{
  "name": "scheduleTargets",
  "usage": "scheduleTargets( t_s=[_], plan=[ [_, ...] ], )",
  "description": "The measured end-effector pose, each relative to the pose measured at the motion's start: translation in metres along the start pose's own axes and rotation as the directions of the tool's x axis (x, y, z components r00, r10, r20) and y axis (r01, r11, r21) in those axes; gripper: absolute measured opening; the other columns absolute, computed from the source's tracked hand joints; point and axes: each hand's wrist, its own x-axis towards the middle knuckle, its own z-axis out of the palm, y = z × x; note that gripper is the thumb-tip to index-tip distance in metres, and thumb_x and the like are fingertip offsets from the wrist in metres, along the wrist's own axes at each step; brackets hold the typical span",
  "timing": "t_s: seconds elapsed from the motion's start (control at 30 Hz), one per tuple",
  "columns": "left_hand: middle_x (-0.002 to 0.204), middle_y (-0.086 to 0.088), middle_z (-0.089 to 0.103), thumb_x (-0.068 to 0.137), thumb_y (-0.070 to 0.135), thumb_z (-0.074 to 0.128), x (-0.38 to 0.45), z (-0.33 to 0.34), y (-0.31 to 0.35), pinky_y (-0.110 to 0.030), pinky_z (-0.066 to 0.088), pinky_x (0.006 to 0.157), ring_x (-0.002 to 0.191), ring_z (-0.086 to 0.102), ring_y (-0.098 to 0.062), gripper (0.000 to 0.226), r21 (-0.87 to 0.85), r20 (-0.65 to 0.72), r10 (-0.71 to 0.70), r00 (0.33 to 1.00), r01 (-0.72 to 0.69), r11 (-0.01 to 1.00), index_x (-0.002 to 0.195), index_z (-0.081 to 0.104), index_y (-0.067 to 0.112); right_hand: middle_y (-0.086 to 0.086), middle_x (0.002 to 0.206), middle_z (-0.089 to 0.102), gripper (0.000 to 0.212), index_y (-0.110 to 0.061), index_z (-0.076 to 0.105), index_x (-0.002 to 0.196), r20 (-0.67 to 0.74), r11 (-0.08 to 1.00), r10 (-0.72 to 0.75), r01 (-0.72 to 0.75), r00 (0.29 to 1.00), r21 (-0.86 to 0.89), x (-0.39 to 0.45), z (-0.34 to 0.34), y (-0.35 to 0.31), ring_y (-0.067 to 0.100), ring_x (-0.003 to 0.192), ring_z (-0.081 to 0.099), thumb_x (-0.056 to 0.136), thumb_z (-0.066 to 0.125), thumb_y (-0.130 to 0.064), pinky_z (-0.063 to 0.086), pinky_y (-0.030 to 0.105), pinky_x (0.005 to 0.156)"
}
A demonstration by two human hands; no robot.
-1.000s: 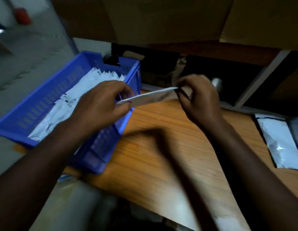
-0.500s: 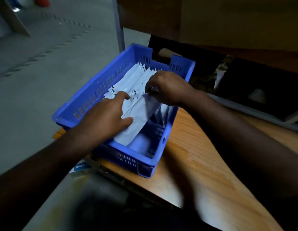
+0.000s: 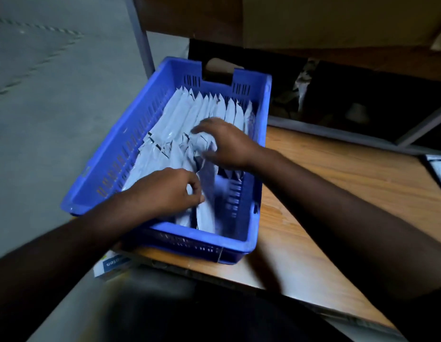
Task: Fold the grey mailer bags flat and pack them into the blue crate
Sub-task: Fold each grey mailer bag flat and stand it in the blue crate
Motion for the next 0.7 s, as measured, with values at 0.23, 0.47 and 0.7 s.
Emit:
scheduleTargets(
  t_s=[0.23, 0.47, 0.7],
  plan=[
    [0.141, 0.005, 0.061, 0.092, 0.012, 0.071, 0.074, -0.035, -0.051, -0.041, 0.053, 0.091, 0.126, 0.057, -0.025, 0.046, 0.371, -0.156, 0.529, 0.834, -0.447, 0.814, 0.133, 0.063, 0.032, 0.006, 0.064, 0.058, 0.034, -0.012, 0.058, 0.071, 0.303, 0.924, 0.382, -0.354, 0.873, -0.144, -0.024, 0.010, -0.026, 0.023, 0.057, 0.062, 0.095, 0.065, -0.034, 0.048, 0.026, 0.053],
    [0.134, 0.002, 0.066, 0.073, -0.003, 0.076, 0.146, -0.031, -0.044, -0.043, 0.032, 0.116, 0.130, 0.056, -0.029, 0.069, 0.652, 0.226, 0.788, 0.572, -0.690, 0.314, 0.134, 0.066, 0.028, 0.018, 0.136, 0.060, 0.050, 0.000, 0.052, 0.143, 0.651, 0.766, 0.387, -0.621, 0.653, 0.168, -0.020, 0.057, -0.053, 0.036, 0.134, 0.054, 0.098, 0.069, -0.014, 0.042, 0.036, 0.104],
    [0.104, 0.008, 0.070, 0.071, 0.026, 0.071, 0.153, -0.042, -0.057, -0.048, 0.045, 0.102, 0.098, 0.060, -0.025, 0.034, 0.574, 0.259, 0.766, 0.589, -0.731, 0.368, 0.104, 0.080, 0.028, 0.016, 0.093, 0.051, 0.010, 0.000, 0.056, 0.090, 0.722, 0.453, 0.410, -0.812, 0.557, 0.368, -0.012, 0.075, -0.060, 0.033, 0.078, 0.058, 0.098, 0.059, -0.003, 0.059, 0.043, 0.076]
  ],
)
